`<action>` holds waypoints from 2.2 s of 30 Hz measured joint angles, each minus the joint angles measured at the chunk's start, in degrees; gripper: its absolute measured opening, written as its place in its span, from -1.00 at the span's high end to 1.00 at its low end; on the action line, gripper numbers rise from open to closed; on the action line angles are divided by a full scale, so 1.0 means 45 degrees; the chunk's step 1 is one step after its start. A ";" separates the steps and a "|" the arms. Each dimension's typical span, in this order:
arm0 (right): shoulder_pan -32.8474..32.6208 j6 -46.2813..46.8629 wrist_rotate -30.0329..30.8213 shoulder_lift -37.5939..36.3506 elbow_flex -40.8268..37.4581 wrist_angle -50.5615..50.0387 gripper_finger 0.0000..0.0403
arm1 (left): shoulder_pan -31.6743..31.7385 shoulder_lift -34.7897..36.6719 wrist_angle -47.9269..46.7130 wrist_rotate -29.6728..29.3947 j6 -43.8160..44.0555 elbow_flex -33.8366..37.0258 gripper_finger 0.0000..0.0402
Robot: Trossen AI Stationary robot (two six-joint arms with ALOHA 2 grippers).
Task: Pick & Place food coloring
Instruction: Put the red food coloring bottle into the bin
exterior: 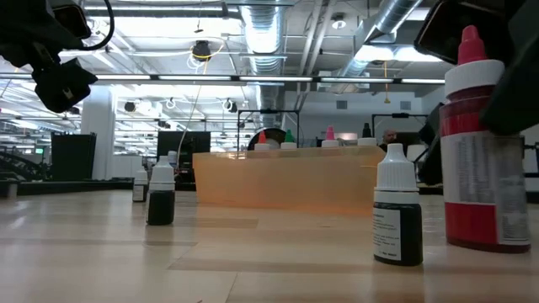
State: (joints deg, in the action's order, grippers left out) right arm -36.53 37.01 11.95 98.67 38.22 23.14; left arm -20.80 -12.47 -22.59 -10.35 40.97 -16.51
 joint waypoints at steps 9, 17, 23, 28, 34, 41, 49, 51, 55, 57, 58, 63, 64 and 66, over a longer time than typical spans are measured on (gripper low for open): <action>0.0256 0.0132 0.0019 0.0000 0.0000 -0.0019 -0.07 | 0.0000 0.0000 0.0000 -0.0005 0.0000 0.0000 -0.03; 0.0247 0.0125 0.0011 0.0000 -0.0010 0.0000 0.35 | -0.0003 0.0000 0.0000 -0.0010 0.0000 0.0000 -0.03; 0.0248 0.0122 0.0013 -0.0061 -0.0011 -0.0008 0.37 | -0.0001 0.0000 -0.0005 -0.0010 0.0000 0.0000 -0.03; 0.0543 0.0053 0.0013 -0.0370 0.0145 -0.0055 0.25 | -0.0005 -0.0005 -0.0011 -0.0015 0.0000 0.0000 -0.03; 0.1254 -0.0996 0.0052 -0.1356 0.0350 -0.0145 0.30 | -0.0005 -0.0005 -0.0104 0.0002 -0.0007 0.0000 -0.03; 0.2330 -0.3116 0.0458 -0.3358 0.0354 -0.1194 0.35 | -0.0005 -0.0005 -0.0175 0.0007 -0.0017 0.0000 -0.03; 0.3801 -0.5002 0.1399 -0.4975 0.0492 -0.2479 0.29 | -0.0005 -0.0005 -0.0175 0.0012 -0.0291 0.0000 -0.03; 0.4167 -0.5007 0.1406 -0.5008 0.0822 -0.3133 0.30 | -0.0005 -0.0005 -0.0170 0.0013 -0.0291 0.0000 -0.03; 0.4747 -0.5587 0.1412 -0.4347 0.1901 -0.4413 0.32 | -0.0005 -0.0005 -0.0165 0.0011 -0.0457 0.0000 -0.03; 0.4985 -0.5856 0.1408 -0.3726 0.2446 -0.4607 0.32 | -0.0005 -0.0005 -0.0170 -0.0015 -0.0488 0.0000 -0.03; 0.5110 -0.5877 0.1422 -0.3449 0.2637 -0.4761 0.32 | -0.0005 -0.0005 -0.0182 -0.0066 -0.0491 0.0000 -0.03; 0.5633 -0.5837 0.1858 -0.1941 0.3644 -0.4686 0.28 | -0.0005 -0.0005 -0.0199 -0.0092 -0.0507 0.0000 -0.03; 0.5708 -0.5764 0.2145 -0.1649 0.3844 -0.4684 0.28 | -0.0005 -0.0005 -0.0208 -0.0092 -0.0560 0.0000 -0.03; 0.5827 -0.5573 0.2785 -0.1082 0.4303 -0.4689 0.29 | -0.0005 -0.0005 -0.0196 -0.0092 -0.0662 0.0000 -0.03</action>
State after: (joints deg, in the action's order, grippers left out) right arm -10.31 11.93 24.48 93.80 57.58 2.03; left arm -20.82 -12.49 -23.47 -10.76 37.99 -16.51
